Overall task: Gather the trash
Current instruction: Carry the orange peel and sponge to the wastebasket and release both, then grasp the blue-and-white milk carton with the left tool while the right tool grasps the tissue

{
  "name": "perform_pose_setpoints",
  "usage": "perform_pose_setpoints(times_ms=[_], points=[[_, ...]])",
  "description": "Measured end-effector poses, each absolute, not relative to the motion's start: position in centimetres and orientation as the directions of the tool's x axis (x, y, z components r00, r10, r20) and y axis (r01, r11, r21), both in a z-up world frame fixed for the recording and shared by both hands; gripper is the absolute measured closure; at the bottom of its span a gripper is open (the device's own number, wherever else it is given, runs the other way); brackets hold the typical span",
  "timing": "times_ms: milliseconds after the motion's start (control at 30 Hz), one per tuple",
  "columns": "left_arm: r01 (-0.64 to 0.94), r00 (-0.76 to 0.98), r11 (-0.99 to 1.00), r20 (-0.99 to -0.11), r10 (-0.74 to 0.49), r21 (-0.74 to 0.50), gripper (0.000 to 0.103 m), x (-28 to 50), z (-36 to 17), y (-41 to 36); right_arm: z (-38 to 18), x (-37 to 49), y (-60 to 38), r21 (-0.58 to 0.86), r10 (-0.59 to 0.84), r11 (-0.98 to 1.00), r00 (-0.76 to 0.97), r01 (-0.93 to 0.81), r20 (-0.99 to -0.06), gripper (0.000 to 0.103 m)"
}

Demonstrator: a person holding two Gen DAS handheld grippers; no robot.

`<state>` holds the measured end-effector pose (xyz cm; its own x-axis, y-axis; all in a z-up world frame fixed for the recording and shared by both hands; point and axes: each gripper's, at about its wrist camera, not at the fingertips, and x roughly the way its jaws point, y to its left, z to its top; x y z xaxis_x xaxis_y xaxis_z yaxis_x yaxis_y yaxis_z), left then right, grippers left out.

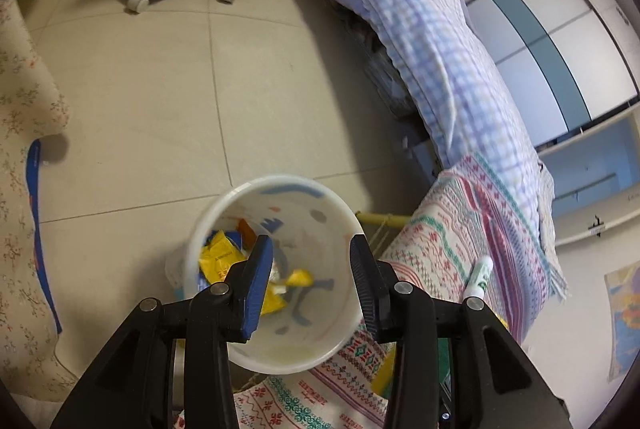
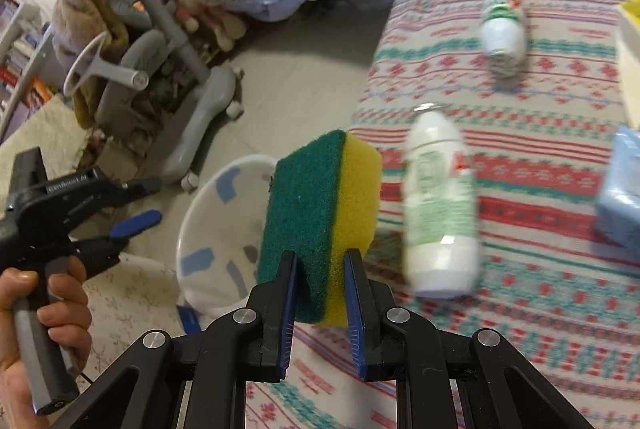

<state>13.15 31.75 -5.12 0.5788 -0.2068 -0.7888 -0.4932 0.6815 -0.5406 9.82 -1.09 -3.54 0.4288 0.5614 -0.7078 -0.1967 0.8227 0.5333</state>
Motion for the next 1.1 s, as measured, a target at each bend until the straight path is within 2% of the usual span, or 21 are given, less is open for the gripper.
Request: perform_pose_setpoints(times_ms=[233, 333, 400, 667, 900, 1100], points=[[-0.515, 0.594, 0.667, -0.785, -0.175, -0.539, 0.061, 12.8, -5.0, 32.6, -3.8, 12.3, 6.0, 0.511, 0.582, 0.813, 0.4, -0.28, -0.708, 0.082], [-0.509, 0.596, 0.673, -0.784, -0.174, -0.536, 0.061, 12.8, -4.9, 32.4, -4.3, 13.9, 9.3, 0.469, 0.565, 0.824, 0.399, -0.318, -0.722, 0.076], [-0.495, 0.599, 0.682, -0.78, -0.181, -0.538, 0.061, 13.0, -4.7, 32.0, -5.1, 14.6, 10.9, 0.398, 0.506, 0.858, 0.401, -0.324, -0.764, 0.05], [-0.403, 0.589, 0.757, -0.779, -0.215, -0.514, 0.061, 14.2, -3.8, 28.6, -5.8, 13.3, 7.3, 0.375, 0.471, 0.878, 0.401, -0.296, -0.786, 0.049], [-0.281, 0.57, 0.84, -0.785, -0.243, -0.464, 0.061, 15.3, -2.7, 23.6, -3.5, 11.3, 0.8, 0.374, 0.448, 0.894, 0.432, -0.248, -0.783, 0.048], [-0.174, 0.544, 0.886, -0.792, -0.278, -0.43, 0.055, 16.3, -2.3, 17.9, -0.6, 10.6, -5.7, 0.331, 0.379, 0.925, 0.496, -0.186, -0.781, 0.045]])
